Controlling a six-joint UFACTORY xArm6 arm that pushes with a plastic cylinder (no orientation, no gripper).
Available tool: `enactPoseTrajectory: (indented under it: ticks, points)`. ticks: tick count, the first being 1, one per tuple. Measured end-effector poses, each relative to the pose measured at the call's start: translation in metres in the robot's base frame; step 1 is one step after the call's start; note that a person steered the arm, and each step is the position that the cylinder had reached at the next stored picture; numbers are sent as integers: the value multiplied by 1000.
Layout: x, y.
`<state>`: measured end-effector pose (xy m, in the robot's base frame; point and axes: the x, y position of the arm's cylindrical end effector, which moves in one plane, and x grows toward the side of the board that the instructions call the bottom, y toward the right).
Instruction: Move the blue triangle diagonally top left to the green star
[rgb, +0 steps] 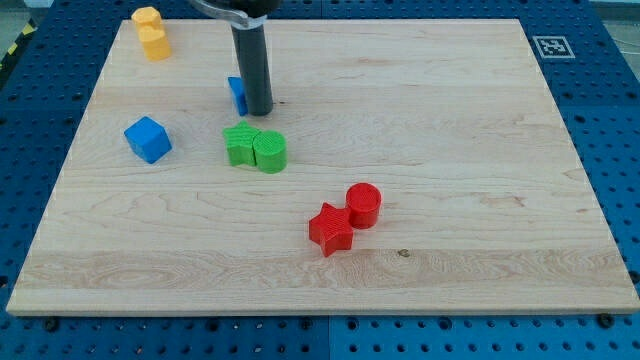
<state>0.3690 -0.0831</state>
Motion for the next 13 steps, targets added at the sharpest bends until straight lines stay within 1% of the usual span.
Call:
enactPoseTrajectory:
  ticks: [1, 2, 3, 7, 8, 10, 12, 13]
  points:
    - [-1, -1]
    - [-13, -3]
    - [-19, 16]
    - [-23, 16]
    - [-30, 11]
    - [-31, -33]
    - [-30, -36]
    - [-67, -36]
